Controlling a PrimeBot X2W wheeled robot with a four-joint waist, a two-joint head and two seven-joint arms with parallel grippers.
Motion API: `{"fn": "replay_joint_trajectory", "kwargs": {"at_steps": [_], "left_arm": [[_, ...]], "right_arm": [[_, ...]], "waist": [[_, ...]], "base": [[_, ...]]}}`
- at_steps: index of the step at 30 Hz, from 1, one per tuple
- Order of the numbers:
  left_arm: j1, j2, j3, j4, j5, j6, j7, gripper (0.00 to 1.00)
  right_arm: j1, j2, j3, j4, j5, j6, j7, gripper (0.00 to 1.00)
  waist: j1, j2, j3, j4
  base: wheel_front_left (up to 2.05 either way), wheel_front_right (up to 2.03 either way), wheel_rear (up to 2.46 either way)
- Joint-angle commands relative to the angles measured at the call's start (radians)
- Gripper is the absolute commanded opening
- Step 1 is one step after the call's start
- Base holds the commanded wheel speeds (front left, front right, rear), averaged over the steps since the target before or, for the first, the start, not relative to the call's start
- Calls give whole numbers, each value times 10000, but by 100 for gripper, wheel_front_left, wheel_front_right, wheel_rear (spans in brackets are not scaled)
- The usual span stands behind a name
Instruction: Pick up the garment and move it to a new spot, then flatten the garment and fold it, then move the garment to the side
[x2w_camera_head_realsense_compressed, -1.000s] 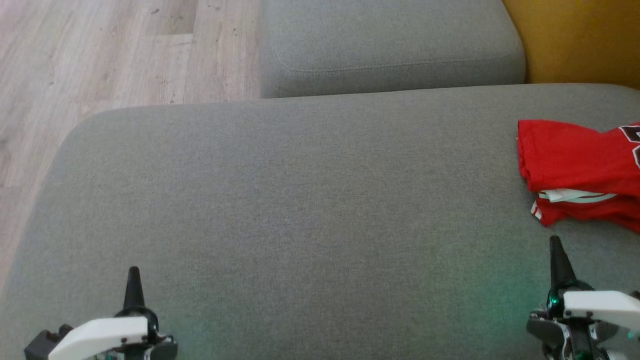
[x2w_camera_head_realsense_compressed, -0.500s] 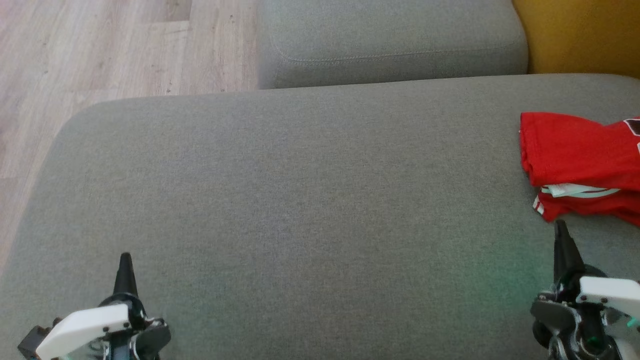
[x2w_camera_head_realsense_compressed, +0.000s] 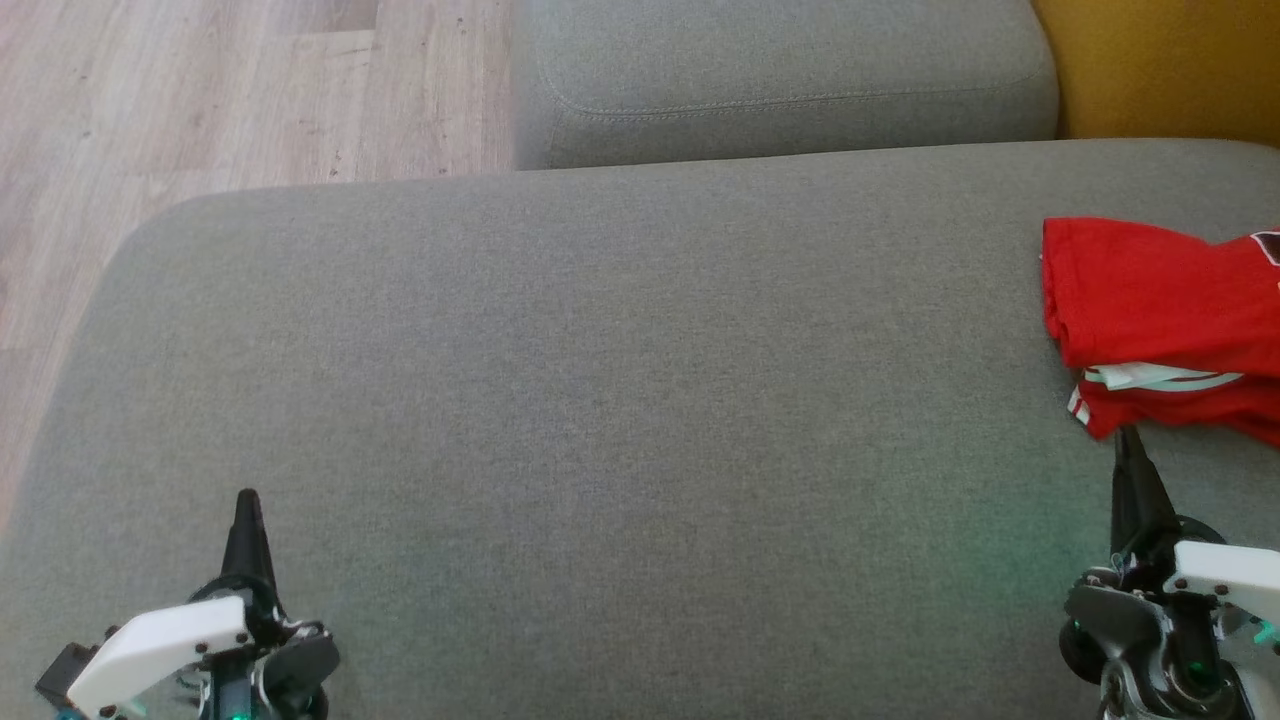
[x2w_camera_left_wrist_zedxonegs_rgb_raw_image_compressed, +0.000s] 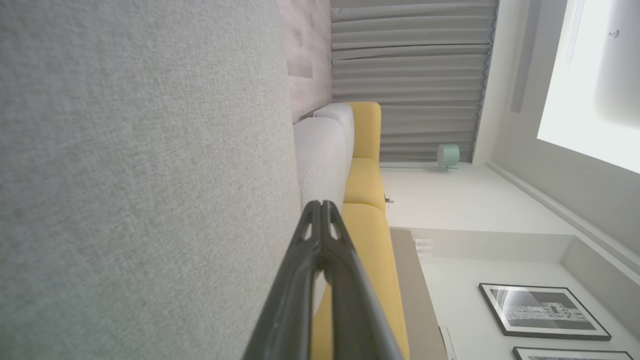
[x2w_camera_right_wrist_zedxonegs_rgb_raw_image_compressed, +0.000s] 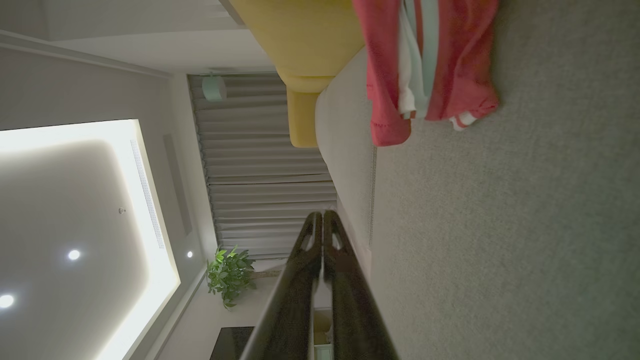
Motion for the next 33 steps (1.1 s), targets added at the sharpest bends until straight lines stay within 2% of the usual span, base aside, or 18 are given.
{"fn": "replay_joint_trajectory", "kwargs": {"at_steps": [1,33], "left_arm": [[-501,39,400,-363,-50,-65,33,0],[-501,39,399,-364,-51,-65,32,0]], "right_arm": [[-522,-58,201,-379,68,69,59,0],[-522,-58,202,-380,69,69,58,0]], "waist": [[0,0,-2,0],[0,0,-2,0]], "base": [[0,0,0],[0,0,0]]}}
